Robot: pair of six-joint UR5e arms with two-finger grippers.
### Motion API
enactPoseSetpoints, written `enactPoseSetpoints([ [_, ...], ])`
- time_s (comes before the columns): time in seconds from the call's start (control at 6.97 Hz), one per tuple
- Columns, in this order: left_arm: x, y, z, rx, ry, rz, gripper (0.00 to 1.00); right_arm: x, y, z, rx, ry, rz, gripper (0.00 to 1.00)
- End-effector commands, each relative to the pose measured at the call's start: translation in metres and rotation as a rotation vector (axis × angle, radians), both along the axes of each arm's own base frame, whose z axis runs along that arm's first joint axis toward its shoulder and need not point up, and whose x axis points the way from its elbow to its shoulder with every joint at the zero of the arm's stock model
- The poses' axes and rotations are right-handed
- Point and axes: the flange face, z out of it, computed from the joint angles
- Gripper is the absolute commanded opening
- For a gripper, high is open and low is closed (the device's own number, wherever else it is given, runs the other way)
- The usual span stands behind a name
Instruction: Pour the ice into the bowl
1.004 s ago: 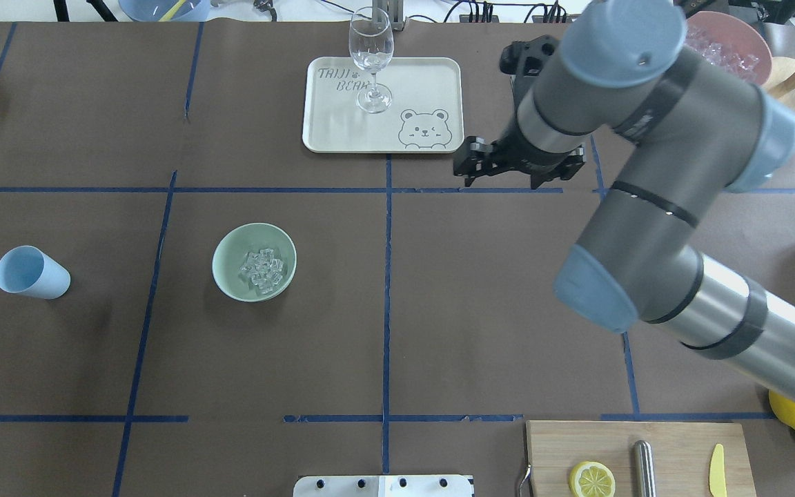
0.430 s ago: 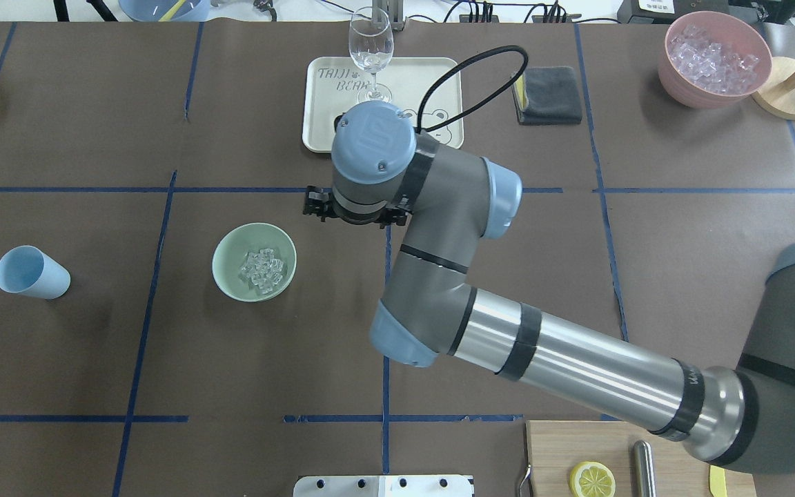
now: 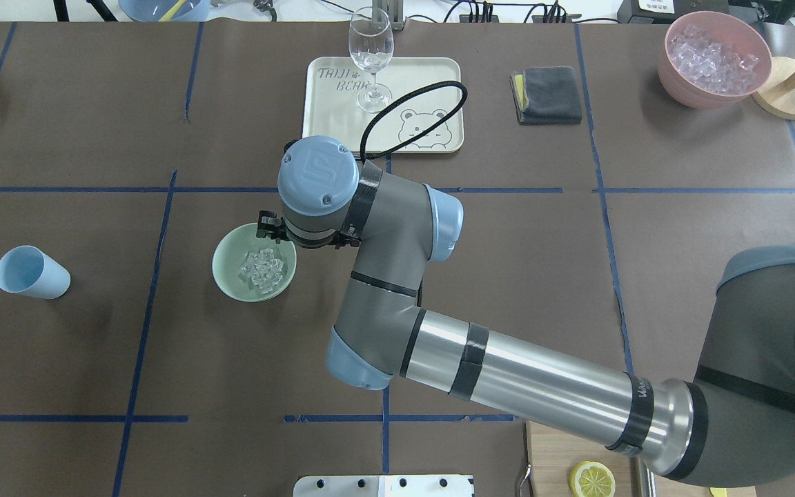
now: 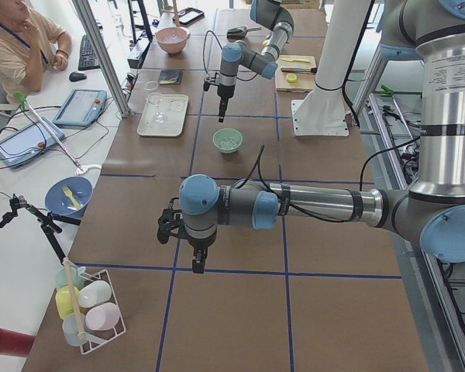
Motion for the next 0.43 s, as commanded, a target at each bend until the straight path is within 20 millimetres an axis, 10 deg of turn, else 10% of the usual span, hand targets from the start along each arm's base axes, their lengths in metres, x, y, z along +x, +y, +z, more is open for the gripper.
enactPoseSetpoints([
  [0.0,0.0002,0.0000,-0.0001,0.000,0.000,0.000,1.00,-0.0322,0.0087,-0.0030,0.008,0.013,0.006,0.93],
  [0.29,0.0002,-0.0001,0.0005,0.000,0.000,0.000,1.00,-0.0368,0.0150,0.0002,0.004,0.016,-0.001,0.26],
])
